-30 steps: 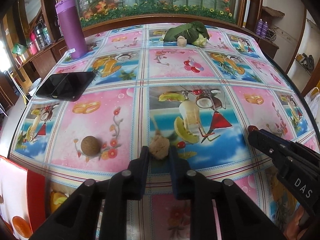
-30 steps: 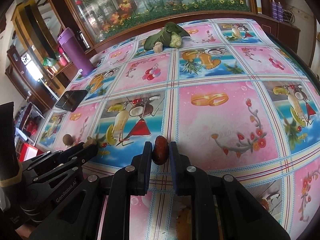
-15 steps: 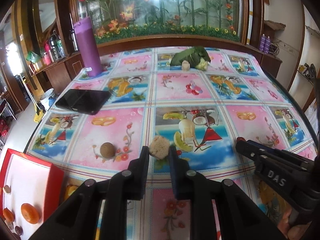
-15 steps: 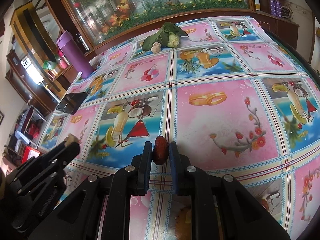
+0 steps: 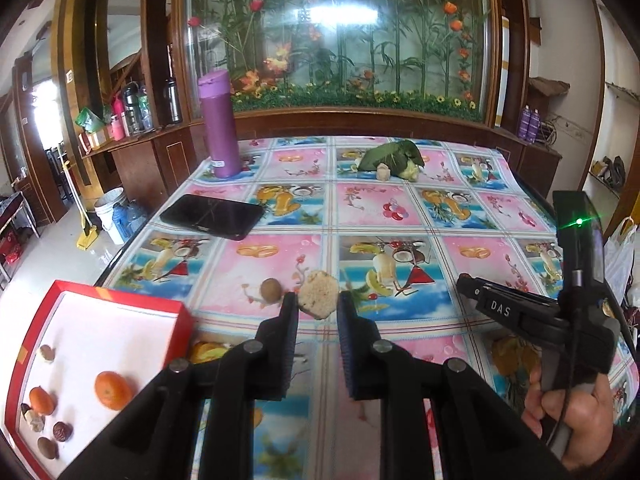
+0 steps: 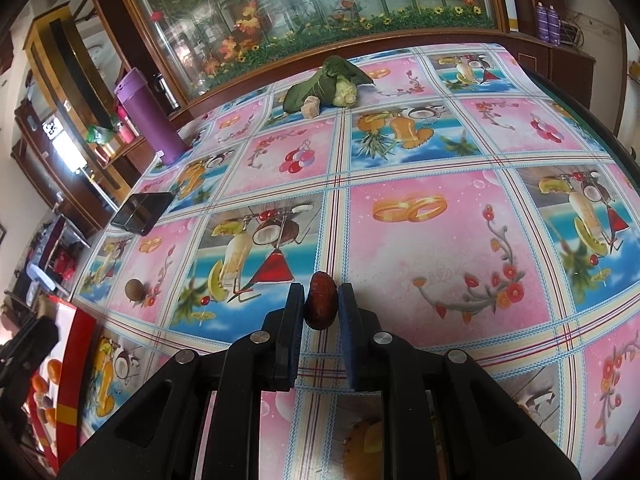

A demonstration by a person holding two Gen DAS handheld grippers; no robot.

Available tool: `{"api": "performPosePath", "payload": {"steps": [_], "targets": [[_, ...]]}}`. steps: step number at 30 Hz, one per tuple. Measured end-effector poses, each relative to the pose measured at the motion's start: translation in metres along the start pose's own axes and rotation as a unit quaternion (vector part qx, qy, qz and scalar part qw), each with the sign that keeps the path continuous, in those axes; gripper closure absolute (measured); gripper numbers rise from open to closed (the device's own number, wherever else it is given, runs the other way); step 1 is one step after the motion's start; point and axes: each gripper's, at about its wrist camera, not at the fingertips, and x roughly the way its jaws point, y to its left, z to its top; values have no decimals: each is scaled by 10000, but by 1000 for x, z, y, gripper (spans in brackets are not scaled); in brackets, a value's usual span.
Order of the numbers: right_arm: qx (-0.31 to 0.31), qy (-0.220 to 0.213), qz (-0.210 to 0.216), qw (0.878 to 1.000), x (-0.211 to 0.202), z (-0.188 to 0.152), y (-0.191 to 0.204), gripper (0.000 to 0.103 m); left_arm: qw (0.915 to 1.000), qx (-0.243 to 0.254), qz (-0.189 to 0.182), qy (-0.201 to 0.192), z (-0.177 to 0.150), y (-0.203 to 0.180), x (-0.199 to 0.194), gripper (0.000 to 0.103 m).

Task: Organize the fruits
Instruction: 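Carry the held date and chunk over the tray with both grippers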

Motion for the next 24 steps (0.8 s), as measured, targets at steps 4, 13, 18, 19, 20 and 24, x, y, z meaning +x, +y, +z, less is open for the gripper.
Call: {"api": "performPosePath", "payload": {"steps": [4, 13, 18, 19, 20, 24], "targets": [[-4, -68, -3, 10000, -1, -2, -2, 86, 9999, -106, 40, -49, -8, 17, -17, 81], [-57, -500, -29, 9987, -15, -4, -2, 86, 9993, -320, 145, -107, -31, 58, -50, 81], [-106, -624, -54, 9980, -21, -7, 3, 86, 9988, -432, 194, -137, -42, 79, -63, 81], [-93, -606, -37, 9981, -22, -9, 5, 86, 9987, -457, 196, -139, -43, 82, -64, 81], [-85, -603, -11, 9981, -24, -12, 7, 86, 9985, -484, 204, -149, -44, 86, -66, 81], [-113, -506, 263, 9983, -32, -26, 26, 86, 9977, -616, 223, -175, -47, 99, -69, 81]]}}
